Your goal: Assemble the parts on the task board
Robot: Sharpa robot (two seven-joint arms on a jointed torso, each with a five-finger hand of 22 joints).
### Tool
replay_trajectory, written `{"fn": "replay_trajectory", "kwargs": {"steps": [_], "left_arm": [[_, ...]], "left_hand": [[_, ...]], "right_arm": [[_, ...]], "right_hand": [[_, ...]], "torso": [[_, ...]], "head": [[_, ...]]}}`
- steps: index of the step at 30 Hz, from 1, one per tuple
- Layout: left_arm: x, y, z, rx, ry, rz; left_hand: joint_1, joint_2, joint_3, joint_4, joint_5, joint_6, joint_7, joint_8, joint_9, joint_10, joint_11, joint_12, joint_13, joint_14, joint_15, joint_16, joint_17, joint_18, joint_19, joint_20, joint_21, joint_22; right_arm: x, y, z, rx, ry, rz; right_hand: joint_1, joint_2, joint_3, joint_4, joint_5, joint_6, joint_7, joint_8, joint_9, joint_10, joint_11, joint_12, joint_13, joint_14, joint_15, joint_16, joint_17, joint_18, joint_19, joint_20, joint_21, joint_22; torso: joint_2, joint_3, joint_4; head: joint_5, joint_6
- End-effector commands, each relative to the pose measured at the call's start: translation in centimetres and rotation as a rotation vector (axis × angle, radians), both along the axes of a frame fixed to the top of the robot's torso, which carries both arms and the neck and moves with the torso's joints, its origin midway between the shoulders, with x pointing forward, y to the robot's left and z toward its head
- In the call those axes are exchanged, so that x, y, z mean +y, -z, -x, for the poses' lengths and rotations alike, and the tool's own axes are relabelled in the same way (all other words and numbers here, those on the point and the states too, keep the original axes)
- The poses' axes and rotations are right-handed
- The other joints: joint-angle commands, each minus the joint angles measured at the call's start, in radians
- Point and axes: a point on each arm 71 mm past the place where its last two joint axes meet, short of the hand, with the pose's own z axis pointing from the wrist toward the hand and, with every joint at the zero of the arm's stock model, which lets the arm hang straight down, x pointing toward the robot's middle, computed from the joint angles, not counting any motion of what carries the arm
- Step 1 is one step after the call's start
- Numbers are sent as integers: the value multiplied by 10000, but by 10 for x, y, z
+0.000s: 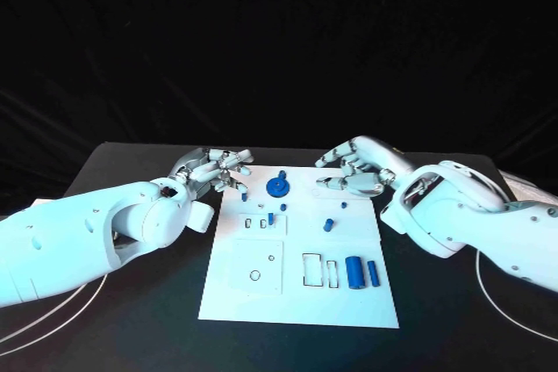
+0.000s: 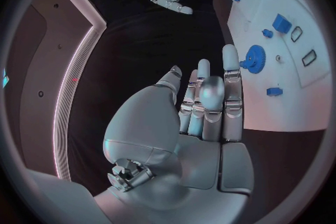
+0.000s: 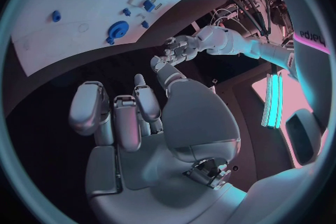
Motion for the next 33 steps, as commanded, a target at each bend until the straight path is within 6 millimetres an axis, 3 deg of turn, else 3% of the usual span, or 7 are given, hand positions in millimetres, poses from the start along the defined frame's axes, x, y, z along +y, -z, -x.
{"fn": "replay_trajectory", "kwargs": {"steps": [1, 4, 9, 12, 19, 24, 33], "left_arm": [[-6, 6, 1, 1017, 1646, -3006], [-7, 1, -2, 1256, 2302, -4986], [-7, -9, -9, 1619, 2914, -7219], [-13, -14, -15, 1809, 3336, -8608], [-33, -13, -26, 2131, 3837, -10550], [-46, -13, -33, 1704, 3746, -11703], [-62, -8, -39, 1630, 3703, -12140]], "left_hand": [[-196, 10, -37, 151, 12, 53, -209, 471, 255, -71, -178, 1061, 816, 506, -124, 1587, 1776, 101, 210, -93, 535, 365], [-191, 72, -2, 258, 18, 36, -381, 1455, 880, -522, -314, 2887, 2289, 660, -330, 2167, 2479, 56, 193, -250, 1363, 1217], [-255, 79, 176, 561, 18, -657, -571, 2880, 1965, -961, -507, 5144, 4335, 1066, -441, 3079, 3659, -410, 1168, -357, 3999, 4594], [-568, 51, 30, 902, 7, -735, -591, 3259, 2239, -503, -596, 6052, 5270, 1253, -450, 3472, 4182, -556, 1566, -402, 4868, 5810], [-1349, 46, -657, 1793, -29, -1041, -620, 3737, 2618, -666, -618, 6203, 5415, 1275, -518, 3521, 4248, -830, 2396, -498, 6137, 7663], [-1877, 223, -1302, 1809, -121, -984, -761, 4243, 2953, -51, -733, 7138, 6452, 1275, -603, 3521, 4248, -1028, 2772, -575, 6921, 8899], [-2168, 365, -2008, 1818, -352, -1053, -878, 4781, 3401, 356, -835, 7791, 7211, 1275, -686, 3521, 4248, -1129, 2915, -654, 7341, 9575]], "right_arm": [[-16, -1, -4, 1481, 448, -1469], [-33, -3, -9, 1666, 912, -1524], [-48, -3, -15, 1759, 1331, -1480], [-53, -3, -18, 1769, 1498, -1428], [-56, -2, -23, 1794, 1616, -1359], [-55, -1, -25, 1765, 1595, -1267], [-54, 0, -27, 1701, 1578, -1217]], "right_hand": [[75, 7, 54, 4, 55, 67, 8, 36, 14, -27, -23, -41, -14, 646, -18, -38, 789, 145, -78, 23, -53, -29], [82, 40, 69, 8, 90, 67, 10, 44, 21, -65, -23, -100, -64, 632, -21, -79, 728, 161, -119, 18, -101, -115], [75, 58, 77, 16, 188, 54, 14, 46, 27, -86, -22, -136, -95, 623, -22, -108, 691, 168, -138, 13, -130, -160], [63, 56, 71, 23, 207, 49, 15, 46, 29, -87, -19, -140, -99, 619, -22, -119, 676, 169, -142, 12, -137, -170], [46, 49, 62, 32, 218, 39, 18, 44, 30, -88, -17, -144, -104, 612, -22, -140, 644, 174, -155, 11, -154, -199], [39, 49, 59, 37, 221, 37, 18, 44, 31, -82, -17, -136, -98, 610, -22, -148, 633, 177, -160, 11, -161, -212], [29, 53, 55, 45, 227, 44, 17, 49, 34, -88, -18, -150, -111, 602, -21, -169, 602, 184, -180, 11, -184, -254]], "torso": [[-152, 37, -43], [-212, 48, -65], [-289, 82, -129], [-353, 109, -114], [-446, 135, -110], [-480, 138, -113], [-453, 126, -107]], "head": [[19, -57], [65, -57], [111, -102], [93, -125], [100, -199], [142, -228], [127, -261]]}}
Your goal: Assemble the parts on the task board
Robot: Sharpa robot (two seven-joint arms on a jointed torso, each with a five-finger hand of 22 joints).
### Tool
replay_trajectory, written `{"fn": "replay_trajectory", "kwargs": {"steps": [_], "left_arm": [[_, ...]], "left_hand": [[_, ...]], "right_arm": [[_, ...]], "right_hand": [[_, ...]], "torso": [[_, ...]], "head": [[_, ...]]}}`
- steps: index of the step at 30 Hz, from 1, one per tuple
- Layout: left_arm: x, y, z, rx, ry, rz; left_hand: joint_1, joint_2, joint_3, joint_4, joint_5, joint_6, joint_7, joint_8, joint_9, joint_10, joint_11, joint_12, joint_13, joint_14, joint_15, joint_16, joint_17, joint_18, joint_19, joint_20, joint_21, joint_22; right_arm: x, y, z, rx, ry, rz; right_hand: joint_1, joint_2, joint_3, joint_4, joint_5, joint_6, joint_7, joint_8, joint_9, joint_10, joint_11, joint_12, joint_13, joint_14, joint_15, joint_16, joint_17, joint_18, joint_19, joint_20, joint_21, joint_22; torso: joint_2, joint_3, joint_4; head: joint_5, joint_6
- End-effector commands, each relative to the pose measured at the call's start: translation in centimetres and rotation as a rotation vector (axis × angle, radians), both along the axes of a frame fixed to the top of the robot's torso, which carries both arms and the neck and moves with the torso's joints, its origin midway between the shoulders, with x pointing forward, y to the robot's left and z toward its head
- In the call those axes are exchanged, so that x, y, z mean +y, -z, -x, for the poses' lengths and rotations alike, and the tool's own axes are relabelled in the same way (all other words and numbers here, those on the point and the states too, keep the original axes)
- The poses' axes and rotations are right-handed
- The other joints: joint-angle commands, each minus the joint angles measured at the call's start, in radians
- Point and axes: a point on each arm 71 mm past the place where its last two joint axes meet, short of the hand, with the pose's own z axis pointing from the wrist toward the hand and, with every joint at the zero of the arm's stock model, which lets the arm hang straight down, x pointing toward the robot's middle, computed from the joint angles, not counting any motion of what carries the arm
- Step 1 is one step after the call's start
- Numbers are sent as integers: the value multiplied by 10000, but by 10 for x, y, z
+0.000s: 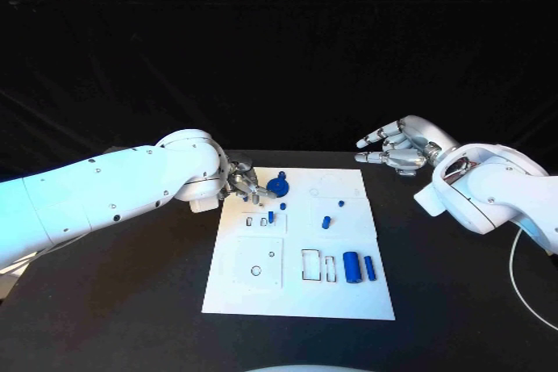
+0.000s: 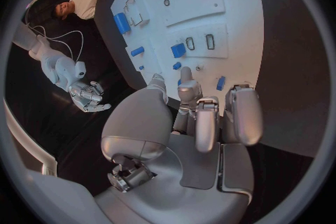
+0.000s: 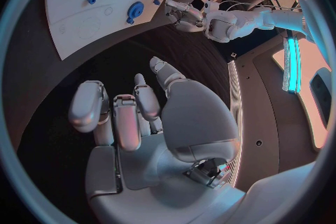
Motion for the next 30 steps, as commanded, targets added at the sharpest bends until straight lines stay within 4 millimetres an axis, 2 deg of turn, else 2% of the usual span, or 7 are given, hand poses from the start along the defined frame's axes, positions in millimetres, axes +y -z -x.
{"fn": "replay_trajectory", "kwargs": {"steps": [1, 8, 15, 19, 25, 30], "left_arm": [[-2, 2, -2, -87, 61, -769], [-9, 7, -2, 25, 116, -801], [-16, 14, -3, 191, 180, -848], [-20, 17, -3, 329, 241, -788], [-24, 20, -3, 450, 318, -758], [-27, 22, -3, 578, 428, -766]], "left_hand": [[-123, 10, -113, 0, -51, -17, -68, 93, 56, 103, -6, 71, 82, 1050, -74, 24, 2629, -122, 172, -14, 73, 80], [-185, 24, -265, 0, -82, -31, -82, 168, 127, 158, -22, 150, 179, 1050, -84, 24, 2629, -139, 196, -26, 140, 190], [-194, 30, -291, 0, -85, -35, -84, 181, 141, 163, -24, 158, 189, 1050, -86, 24, 2629, -142, 201, -28, 153, 213], [-205, 38, -334, -2, -88, -46, -87, 198, 160, 155, -27, 152, 183, 1050, -89, 24, 2629, -141, 197, -31, 152, 210], [-200, 44, -342, -7, -87, -52, -87, 203, 166, 155, -27, 154, 187, 1050, -89, 24, 2629, -143, 200, -32, 161, 226], [-175, 57, -358, -16, -87, -64, -88, 213, 179, 153, -28, 156, 192, 1050, -90, 24, 2629, -145, 201, -33, 168, 238]], "right_arm": [[1, 0, 0, 0, -99, 80], [5, 0, -1, -135, -193, 188], [7, 0, -2, -215, -223, 213], [7, 0, -3, -238, -211, 203], [8, 0, -3, -282, -225, 176], [10, -1, -3, -367, -250, 129]], "right_hand": [[29, 53, 27, 15, 51, 44, 17, 42, 14, -51, 20, -52, -8, 602, -21, -65, 604, 185, -73, -24, -65, -20], [27, 55, 27, 17, 53, 49, 16, 45, 16, -52, 19, -55, -11, 601, -21, -69, 599, 184, -71, -25, -64, -15], [24, 53, 25, 18, 53, 50, 15, 46, 17, -61, 18, -70, -24, 598, -21, -77, 587, 188, -81, -25, -75, -37], [16, 48, 19, 22, 53, 47, 15, 46, 18, -67, 18, -80, -33, 596, -21, -83, 579, 191, -88, -25, -85, -52], [13, 47, 17, 24, 52, 41, 16, 43, 18, -96, 19, -126, -73, 586, -22, -113, 533, 200, -111, -25, -110, -100], [13, 47, 17, 24, 52, 41, 16, 43, 18, -96, 19, -126, -73, 586, -22, -113, 533, 200, -111, -25, -110, -100]], "torso": [[16, -8, 7], [25, -14, 10], [43, -47, -3], [49, -49, -7], [36, -28, -1], [42, -26, -9]], "head": [[0, -9], [-21, -48], [-20, -112], [-41, -117], [-36, -150], [-29, -171]]}}
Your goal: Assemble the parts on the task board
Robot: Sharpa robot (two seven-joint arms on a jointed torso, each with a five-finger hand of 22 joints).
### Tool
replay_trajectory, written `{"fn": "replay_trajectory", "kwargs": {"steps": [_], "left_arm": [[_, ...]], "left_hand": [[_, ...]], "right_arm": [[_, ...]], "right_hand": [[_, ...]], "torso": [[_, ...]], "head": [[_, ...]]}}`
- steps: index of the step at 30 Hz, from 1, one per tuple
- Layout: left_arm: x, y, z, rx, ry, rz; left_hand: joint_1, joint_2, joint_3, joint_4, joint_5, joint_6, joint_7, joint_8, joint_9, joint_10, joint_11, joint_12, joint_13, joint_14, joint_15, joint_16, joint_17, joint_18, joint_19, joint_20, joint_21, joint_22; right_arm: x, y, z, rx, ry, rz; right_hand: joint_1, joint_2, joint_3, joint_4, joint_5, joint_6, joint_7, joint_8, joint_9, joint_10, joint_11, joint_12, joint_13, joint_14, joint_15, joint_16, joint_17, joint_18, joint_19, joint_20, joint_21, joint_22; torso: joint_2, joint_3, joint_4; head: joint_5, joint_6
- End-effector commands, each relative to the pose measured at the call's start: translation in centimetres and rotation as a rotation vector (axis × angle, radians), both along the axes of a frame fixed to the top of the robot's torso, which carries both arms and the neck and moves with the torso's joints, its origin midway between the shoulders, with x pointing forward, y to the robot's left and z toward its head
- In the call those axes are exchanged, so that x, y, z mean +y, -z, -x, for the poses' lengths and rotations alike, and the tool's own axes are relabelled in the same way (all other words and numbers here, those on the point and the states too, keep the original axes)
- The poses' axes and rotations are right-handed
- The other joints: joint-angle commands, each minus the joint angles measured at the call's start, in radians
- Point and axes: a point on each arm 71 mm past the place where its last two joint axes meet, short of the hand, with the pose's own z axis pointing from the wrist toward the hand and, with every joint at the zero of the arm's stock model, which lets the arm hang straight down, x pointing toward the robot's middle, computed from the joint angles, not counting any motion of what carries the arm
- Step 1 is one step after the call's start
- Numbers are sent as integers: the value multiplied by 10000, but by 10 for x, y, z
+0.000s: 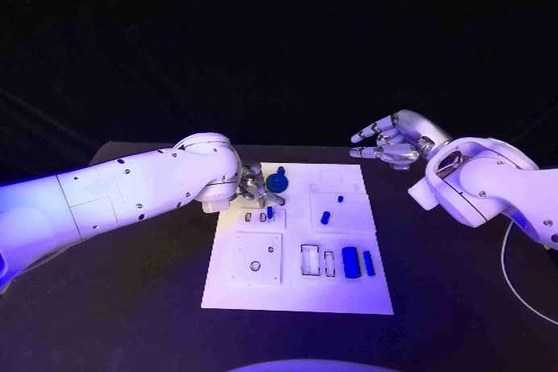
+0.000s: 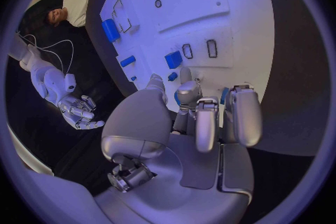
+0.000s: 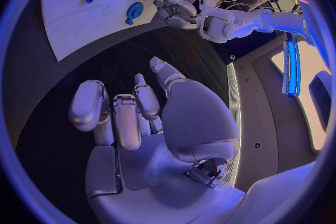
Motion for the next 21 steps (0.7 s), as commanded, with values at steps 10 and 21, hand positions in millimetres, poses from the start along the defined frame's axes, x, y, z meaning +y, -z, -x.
{"fn": "replay_trajectory", "kwargs": {"steps": [10, 21], "left_arm": [[-7, 5, 2, 485, 375, -110], [-7, 7, 2, 580, 380, -203]], "left_hand": [[80, 52, -112, -33, -46, -59, -38, 113, 72, 53, -12, 65, 34, 1051, -92, 24, 2632, -148, 193, -36, 62, 33], [207, 90, -149, -43, -44, -88, -39, 147, 115, 59, -13, 84, 66, 1051, -93, 24, 2632, -149, 188, -37, 71, 52]], "right_arm": [[3, -2, 0, -311, -84, -41], [3, -2, 0, -282, -90, -30]], "right_hand": [[14, 53, 19, 26, 56, 31, 16, 38, 10, -51, -18, -35, 3, 586, -22, -35, 531, 201, -76, 11, -70, -9], [22, 65, 27, 24, 64, 22, 16, 35, 10, -44, -20, -28, 8, 584, -23, -40, 527, 201, -75, 10, -73, -10]], "torso": [[5, 10, 3], [3, 1, 3]], "head": [[-18, -69], [-6, -100]]}}
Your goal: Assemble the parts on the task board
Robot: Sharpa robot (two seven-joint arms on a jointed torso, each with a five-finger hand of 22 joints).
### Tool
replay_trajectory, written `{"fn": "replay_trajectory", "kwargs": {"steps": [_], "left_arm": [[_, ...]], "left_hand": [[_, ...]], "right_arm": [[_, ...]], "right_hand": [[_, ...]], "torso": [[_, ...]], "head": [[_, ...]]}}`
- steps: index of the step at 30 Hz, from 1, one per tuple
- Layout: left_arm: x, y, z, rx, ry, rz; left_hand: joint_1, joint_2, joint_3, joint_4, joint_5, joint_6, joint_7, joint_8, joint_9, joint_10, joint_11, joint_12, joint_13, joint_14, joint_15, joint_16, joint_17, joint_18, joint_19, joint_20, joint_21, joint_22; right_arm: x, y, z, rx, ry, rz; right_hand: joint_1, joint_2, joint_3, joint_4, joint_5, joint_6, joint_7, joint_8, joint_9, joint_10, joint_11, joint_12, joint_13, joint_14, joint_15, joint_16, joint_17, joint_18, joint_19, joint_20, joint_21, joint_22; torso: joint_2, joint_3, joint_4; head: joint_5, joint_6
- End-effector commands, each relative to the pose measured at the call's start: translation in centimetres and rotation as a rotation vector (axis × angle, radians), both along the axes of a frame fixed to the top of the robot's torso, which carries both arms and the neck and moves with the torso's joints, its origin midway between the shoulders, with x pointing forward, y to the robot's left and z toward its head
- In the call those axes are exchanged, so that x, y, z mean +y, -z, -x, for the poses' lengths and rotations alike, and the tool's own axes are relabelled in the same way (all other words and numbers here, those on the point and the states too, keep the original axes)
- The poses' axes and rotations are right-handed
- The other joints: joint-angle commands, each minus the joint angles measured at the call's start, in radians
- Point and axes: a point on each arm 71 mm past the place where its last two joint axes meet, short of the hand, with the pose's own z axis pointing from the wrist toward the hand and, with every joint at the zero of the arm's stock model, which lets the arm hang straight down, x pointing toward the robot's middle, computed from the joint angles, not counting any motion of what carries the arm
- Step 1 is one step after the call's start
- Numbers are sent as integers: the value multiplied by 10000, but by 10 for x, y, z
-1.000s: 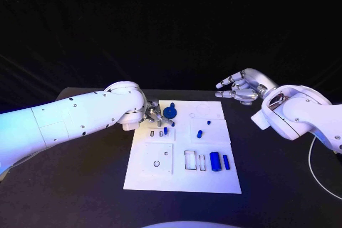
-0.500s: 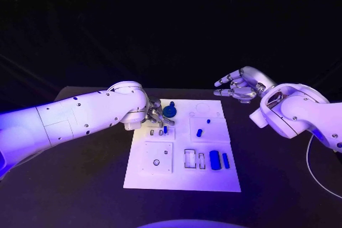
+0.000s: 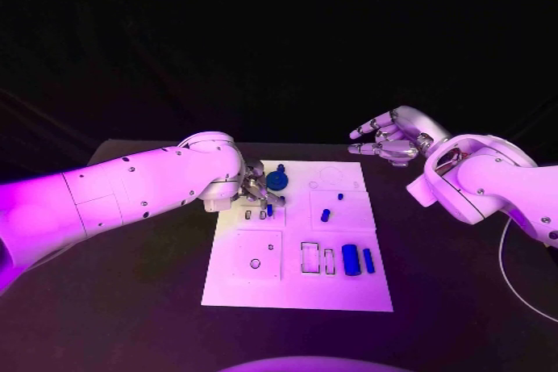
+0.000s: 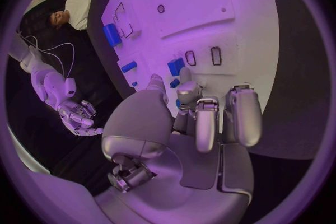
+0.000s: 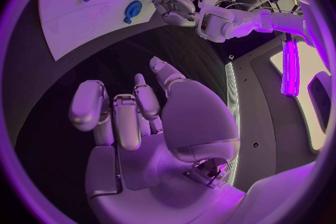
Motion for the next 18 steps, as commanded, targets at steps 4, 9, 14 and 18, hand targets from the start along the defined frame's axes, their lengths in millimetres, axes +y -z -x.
{"fn": "replay_trajectory", "kwargs": {"steps": [4, 9, 14, 18], "left_arm": [[-1, 2, 1, 211, 140, -76], [-1, 2, 1, 230, 167, -71], [-2, 3, 2, 269, 231, -75], [-3, 3, 2, 287, 265, -67]], "left_hand": [[140, -7, -77, -19, -44, -60, -5, 76, 33, 59, -13, 45, 23, 1051, -93, 24, 2634, -149, 185, -37, 33, 6], [195, 5, -89, -24, -42, -71, -5, 88, 48, 45, -13, 30, 9, 1051, -93, 24, 2634, -147, 180, -37, 30, 2], [397, 36, -109, -50, -24, -94, -9, 126, 96, 99, -17, 103, 109, 1051, -94, 24, 2634, -161, 197, -37, 79, 91], [502, 54, -114, -60, -18, -99, -13, 147, 121, 127, -20, 138, 155, 1051, -96, 24, 2634, -167, 206, -37, 105, 137]], "right_arm": [[1, -1, 0, -114, -40, 41], [1, 0, 0, -108, -37, 43], [1, 0, 0, -94, -31, 50], [1, 0, -1, -77, -44, 55]], "right_hand": [[24, 68, 29, 25, 67, 19, 16, 35, 13, -34, -20, -13, 19, 589, -23, -26, 552, 196, -65, 9, -30, 11], [24, 69, 30, 25, 67, 19, 16, 35, 13, -34, -20, -14, 18, 589, -23, -27, 552, 196, -65, 9, -30, 10], [28, 80, 36, 26, 71, 17, 16, 34, 13, -41, -21, -27, 6, 587, -24, -35, 542, 199, -70, 9, -37, -1], [30, 87, 39, 28, 72, 15, 16, 34, 14, -39, -21, -26, 7, 588, -24, -32, 547, 199, -71, 8, -40, -5]], "torso": [[7, -2, 2], [2, -2, -2], [7, -3, 3], [5, -2, -2]], "head": [[3, -31], [12, -45], [38, -87], [39, -98]]}}
